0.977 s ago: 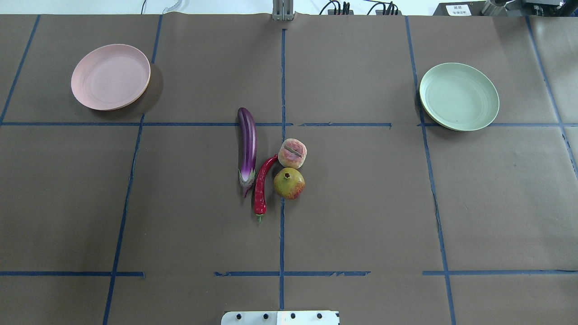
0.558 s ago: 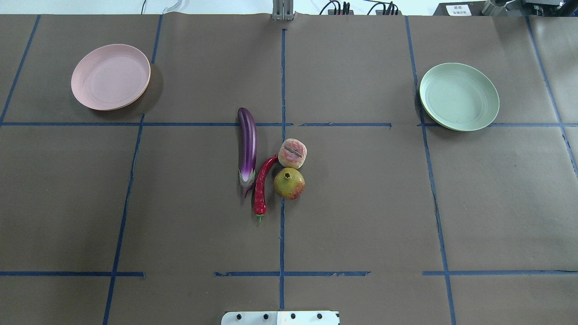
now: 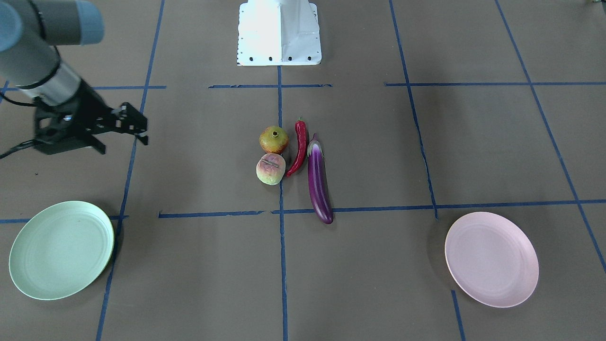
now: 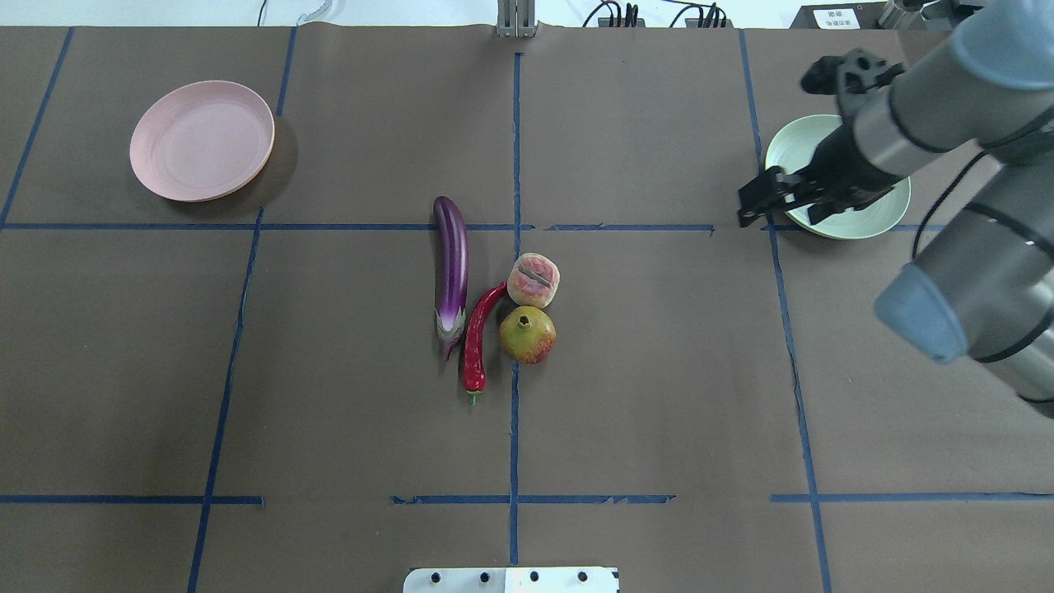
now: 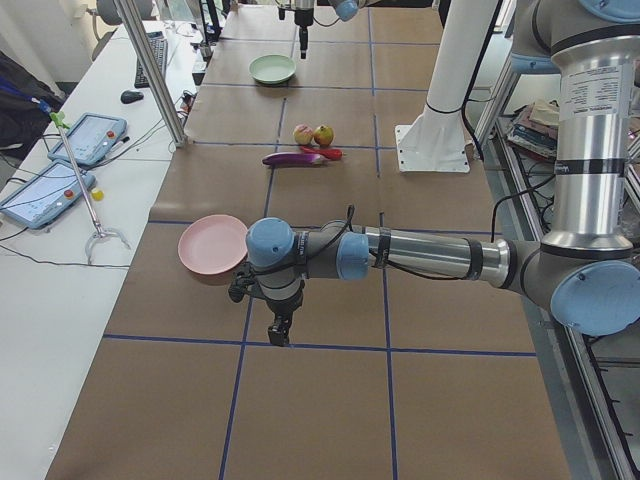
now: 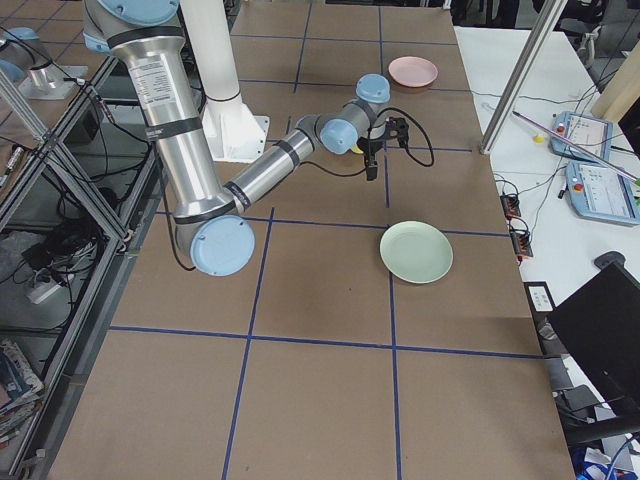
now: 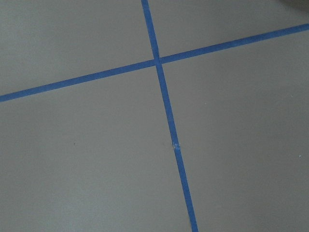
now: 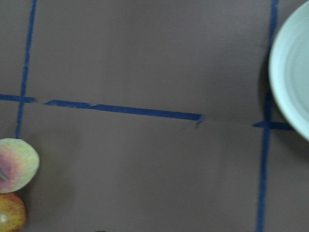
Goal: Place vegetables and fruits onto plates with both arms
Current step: 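Move the right gripper over the pink peach and grasp it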
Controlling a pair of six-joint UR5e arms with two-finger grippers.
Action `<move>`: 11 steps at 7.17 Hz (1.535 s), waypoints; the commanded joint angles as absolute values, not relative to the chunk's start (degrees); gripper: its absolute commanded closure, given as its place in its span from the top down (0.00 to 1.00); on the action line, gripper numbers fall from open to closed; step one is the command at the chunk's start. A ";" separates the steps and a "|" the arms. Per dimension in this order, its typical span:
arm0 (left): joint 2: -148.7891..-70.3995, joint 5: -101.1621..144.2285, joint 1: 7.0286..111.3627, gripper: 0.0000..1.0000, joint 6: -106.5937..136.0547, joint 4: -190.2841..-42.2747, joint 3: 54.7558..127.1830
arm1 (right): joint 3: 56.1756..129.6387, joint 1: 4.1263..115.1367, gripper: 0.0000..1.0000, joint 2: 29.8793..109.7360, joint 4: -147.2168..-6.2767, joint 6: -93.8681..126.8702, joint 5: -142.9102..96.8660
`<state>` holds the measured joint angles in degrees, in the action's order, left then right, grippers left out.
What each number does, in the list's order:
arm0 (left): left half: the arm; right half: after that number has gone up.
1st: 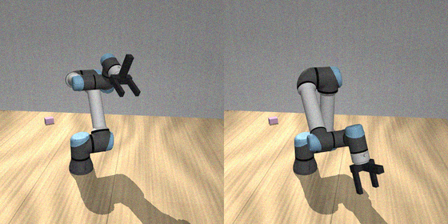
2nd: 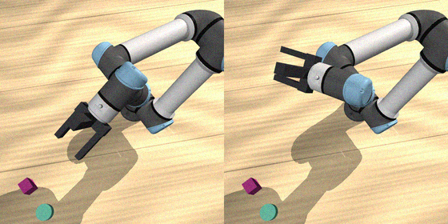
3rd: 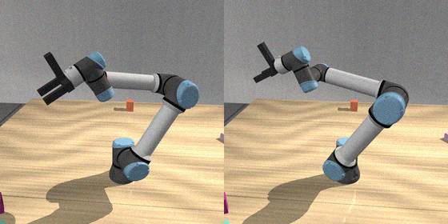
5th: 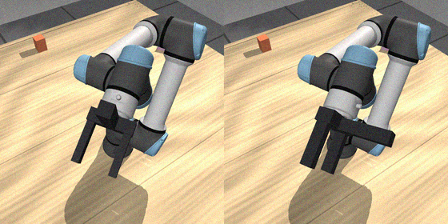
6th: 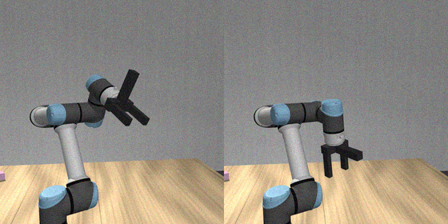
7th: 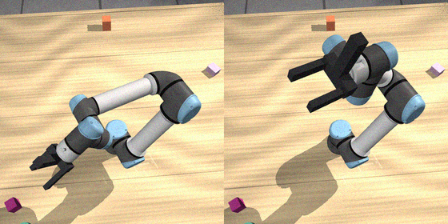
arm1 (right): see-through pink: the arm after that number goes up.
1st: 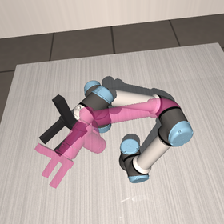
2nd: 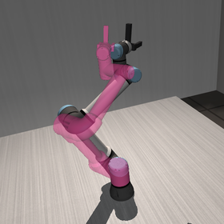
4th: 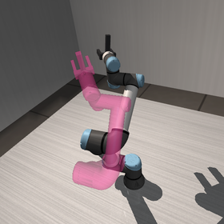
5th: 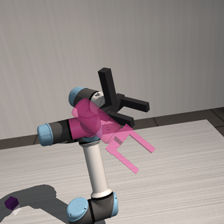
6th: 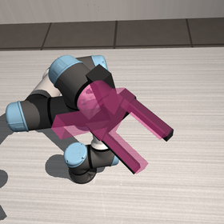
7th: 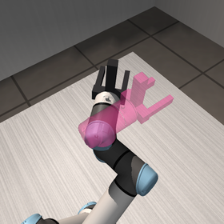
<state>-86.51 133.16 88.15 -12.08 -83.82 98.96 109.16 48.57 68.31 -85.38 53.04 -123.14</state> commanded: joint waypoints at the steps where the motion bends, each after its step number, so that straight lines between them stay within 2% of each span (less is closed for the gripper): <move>1: -86.57 133.33 88.07 1.00 -12.04 -83.85 98.96 | 102.45 36.43 1.00 55.87 -85.43 67.45 -110.62; 2: -86.57 133.33 88.07 1.00 -12.04 -83.93 98.96 | 96.82 34.56 1.00 50.33 -85.26 69.50 -107.35; 4: -86.57 133.42 88.07 1.00 -12.04 -83.85 99.14 | 89.76 32.44 1.00 44.94 -84.99 70.75 -103.46; 7: -86.48 133.42 88.07 1.00 -12.04 -83.85 98.79 | 83.61 30.86 1.00 42.20 -84.90 70.49 -100.29; 11: -86.57 133.42 87.98 1.00 -12.04 -83.94 98.35 | 79.64 29.10 1.00 41.75 -84.81 70.40 -98.53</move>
<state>-86.57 133.43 87.99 -12.04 -83.91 98.41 80.87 29.63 41.87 -84.83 70.43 -98.78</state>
